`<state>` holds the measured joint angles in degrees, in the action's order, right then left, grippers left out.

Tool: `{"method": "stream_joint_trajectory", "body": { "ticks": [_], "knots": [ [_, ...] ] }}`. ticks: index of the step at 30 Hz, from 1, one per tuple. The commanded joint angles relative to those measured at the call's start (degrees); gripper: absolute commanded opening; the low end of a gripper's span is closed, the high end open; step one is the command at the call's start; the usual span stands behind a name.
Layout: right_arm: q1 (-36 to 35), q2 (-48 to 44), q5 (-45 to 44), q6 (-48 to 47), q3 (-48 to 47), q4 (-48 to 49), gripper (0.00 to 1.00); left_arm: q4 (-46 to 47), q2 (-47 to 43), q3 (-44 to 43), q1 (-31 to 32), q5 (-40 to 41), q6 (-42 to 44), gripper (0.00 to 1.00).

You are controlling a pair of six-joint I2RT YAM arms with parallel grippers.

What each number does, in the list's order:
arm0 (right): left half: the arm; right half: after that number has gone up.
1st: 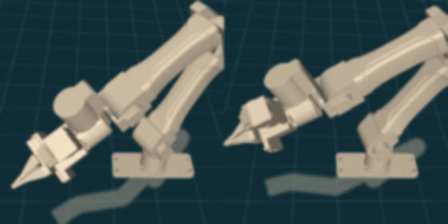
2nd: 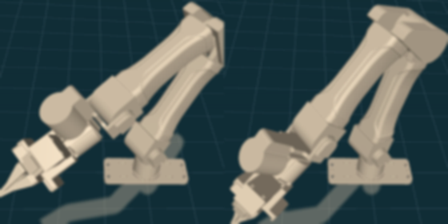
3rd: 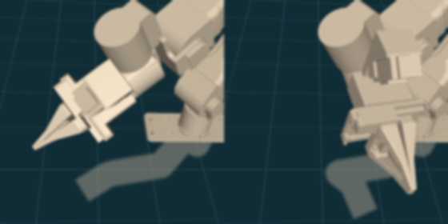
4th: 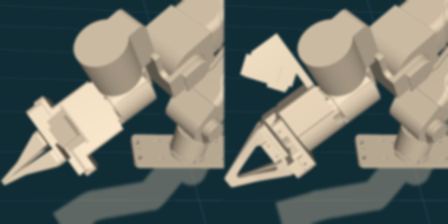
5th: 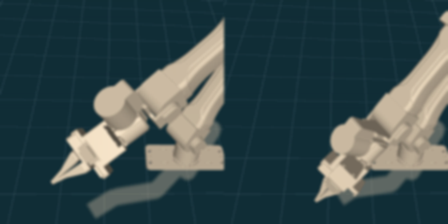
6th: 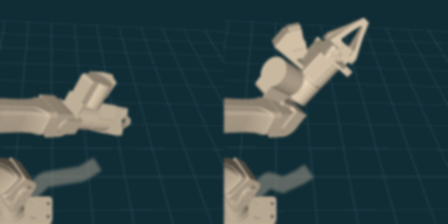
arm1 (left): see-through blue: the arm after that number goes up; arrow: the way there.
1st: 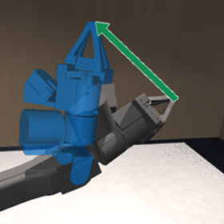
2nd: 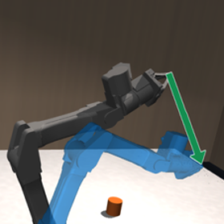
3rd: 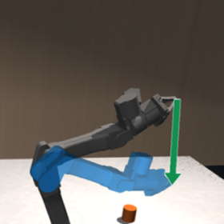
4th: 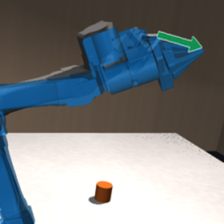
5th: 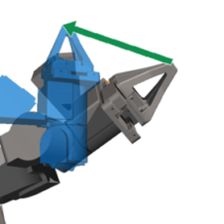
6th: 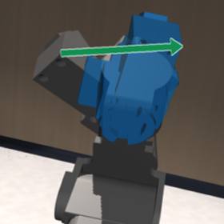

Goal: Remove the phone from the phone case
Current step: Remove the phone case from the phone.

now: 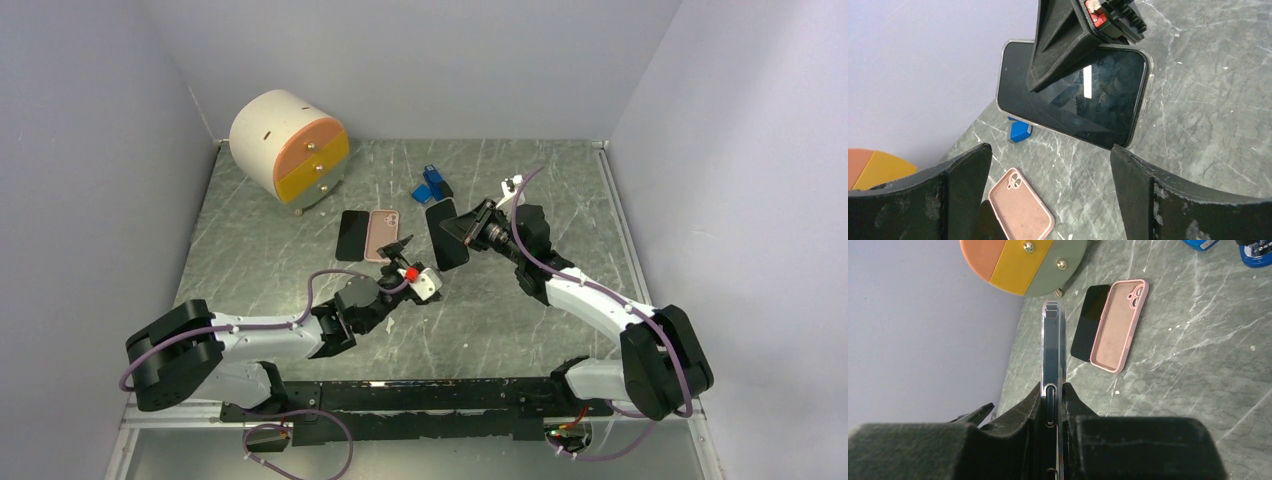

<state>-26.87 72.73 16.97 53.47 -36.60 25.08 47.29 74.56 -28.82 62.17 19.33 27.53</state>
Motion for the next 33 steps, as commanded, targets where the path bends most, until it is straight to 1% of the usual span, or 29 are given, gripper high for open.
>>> {"method": "stream_joint_trajectory", "body": {
  "ticks": [1,3,6,9,14,18,25,29,33],
  "knots": [
    [-0.64,-2.51,1.71,2.08,-2.74,5.15,0.0,2.17,0.25,-0.21,1.27,-1.08,3.85,0.93],
    [-0.64,-2.59,1.65,2.07,-2.62,5.19,0.0,0.3,-0.19,-0.17,1.37,-2.68,3.59,0.93],
    [-0.64,-2.8,1.42,1.91,-2.45,4.93,0.0,-5.61,-1.38,-1.04,1.37,-4.55,2.88,0.93],
    [-0.64,-3.28,1.0,1.76,-1.96,5.02,0.0,-7.02,-2.43,-1.06,1.37,-4.32,2.15,0.93],
    [-0.64,-3.62,1.1,1.59,-1.63,5.24,0.0,-3.7,-1.75,-1.2,1.37,-2.12,4.06,0.91],
    [-0.64,-3.74,1.31,1.63,-1.17,5.62,0.0,-2.41,-1.79,-1.59,1.37,-2.69,3.89,0.87],
    [-0.59,-4.04,1.04,2.02,-0.41,6.59,0.0,2.49,-0.2,-1.51,1.37,-2.37,4.51,0.82],
    [-0.57,-3.99,1.07,2.66,-0.07,7.12,0.0,4.08,1.01,-1.97,1.46,-3.56,3.96,0.81],
    [-0.58,-4.38,1.04,3.19,0.36,7.26,0.0,6.7,3.27,-2.29,1.61,-2.41,5.51,0.8]
  ]
}}
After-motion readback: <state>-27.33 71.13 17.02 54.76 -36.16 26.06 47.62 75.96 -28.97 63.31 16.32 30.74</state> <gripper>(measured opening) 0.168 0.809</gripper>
